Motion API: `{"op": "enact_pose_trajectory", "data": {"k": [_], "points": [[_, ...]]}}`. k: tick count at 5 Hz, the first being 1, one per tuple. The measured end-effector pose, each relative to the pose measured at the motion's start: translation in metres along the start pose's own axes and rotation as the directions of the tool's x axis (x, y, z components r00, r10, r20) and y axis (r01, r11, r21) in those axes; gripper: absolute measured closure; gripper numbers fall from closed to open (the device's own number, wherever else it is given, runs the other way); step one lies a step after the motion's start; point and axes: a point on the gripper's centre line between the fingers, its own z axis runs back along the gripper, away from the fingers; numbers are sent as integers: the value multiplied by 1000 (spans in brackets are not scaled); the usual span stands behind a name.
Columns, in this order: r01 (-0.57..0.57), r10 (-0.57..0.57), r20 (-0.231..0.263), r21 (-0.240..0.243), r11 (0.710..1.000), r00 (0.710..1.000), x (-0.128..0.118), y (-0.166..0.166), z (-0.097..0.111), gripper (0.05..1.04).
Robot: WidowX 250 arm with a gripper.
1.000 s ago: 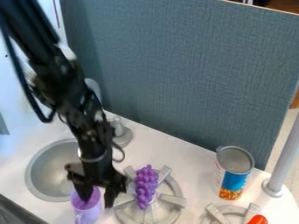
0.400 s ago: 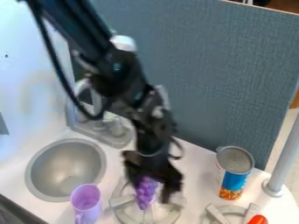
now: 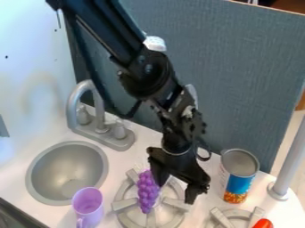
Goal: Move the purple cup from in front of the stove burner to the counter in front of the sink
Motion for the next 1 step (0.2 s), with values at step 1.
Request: {"op": "enact_pose_trajectory", "data": {"k": [1], "points": [[-55, 57, -47, 39, 998, 997, -13, 19, -3, 80]]}}
